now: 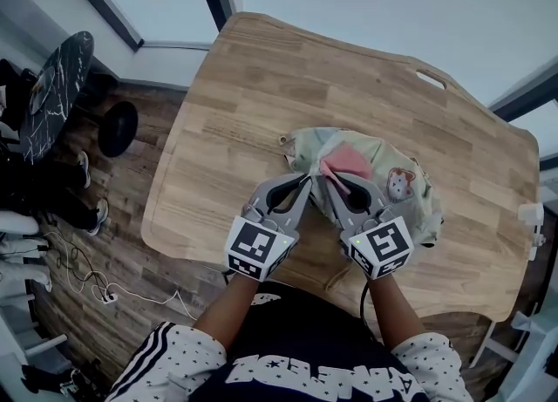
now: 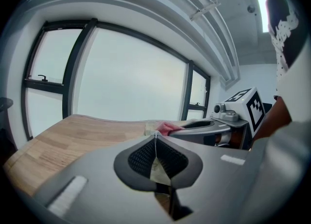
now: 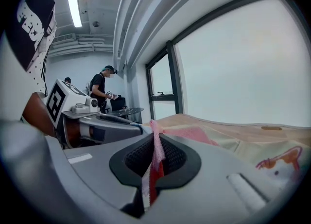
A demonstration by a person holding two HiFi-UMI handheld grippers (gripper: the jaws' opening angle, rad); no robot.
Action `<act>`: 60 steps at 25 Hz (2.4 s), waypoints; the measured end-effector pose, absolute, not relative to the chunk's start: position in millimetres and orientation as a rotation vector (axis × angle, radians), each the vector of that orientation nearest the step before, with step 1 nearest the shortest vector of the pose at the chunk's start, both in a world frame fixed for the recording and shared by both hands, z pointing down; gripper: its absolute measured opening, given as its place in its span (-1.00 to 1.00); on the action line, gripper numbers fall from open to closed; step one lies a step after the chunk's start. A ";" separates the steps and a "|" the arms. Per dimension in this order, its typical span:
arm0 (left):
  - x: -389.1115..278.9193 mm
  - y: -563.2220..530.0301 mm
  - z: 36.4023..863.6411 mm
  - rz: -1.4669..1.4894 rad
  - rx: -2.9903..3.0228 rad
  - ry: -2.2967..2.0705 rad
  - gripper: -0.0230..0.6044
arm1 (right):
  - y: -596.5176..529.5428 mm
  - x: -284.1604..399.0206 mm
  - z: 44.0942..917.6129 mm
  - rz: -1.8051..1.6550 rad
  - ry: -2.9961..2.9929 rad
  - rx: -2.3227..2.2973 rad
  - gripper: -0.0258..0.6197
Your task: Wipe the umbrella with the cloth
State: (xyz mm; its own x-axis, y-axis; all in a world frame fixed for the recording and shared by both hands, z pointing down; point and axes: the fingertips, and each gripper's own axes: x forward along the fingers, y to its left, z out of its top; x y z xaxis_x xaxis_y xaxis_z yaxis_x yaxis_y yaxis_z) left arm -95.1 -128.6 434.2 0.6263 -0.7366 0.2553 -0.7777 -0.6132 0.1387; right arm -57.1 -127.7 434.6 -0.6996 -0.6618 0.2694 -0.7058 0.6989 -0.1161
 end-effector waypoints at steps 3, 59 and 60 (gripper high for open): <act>-97.1 -128.1 435.3 0.251 2.608 -1.243 -0.93 | -119.4 -62.1 438.6 0.328 -2.699 1.067 -0.84; -93.8 -120.2 430.0 0.215 2.589 -1.293 -0.93 | -157.0 23.0 421.4 -0.255 -2.404 0.910 -0.84; -94.4 -120.8 430.5 0.215 2.585 -1.296 -0.93 | -153.1 22.3 426.6 -0.243 -2.403 0.899 -0.84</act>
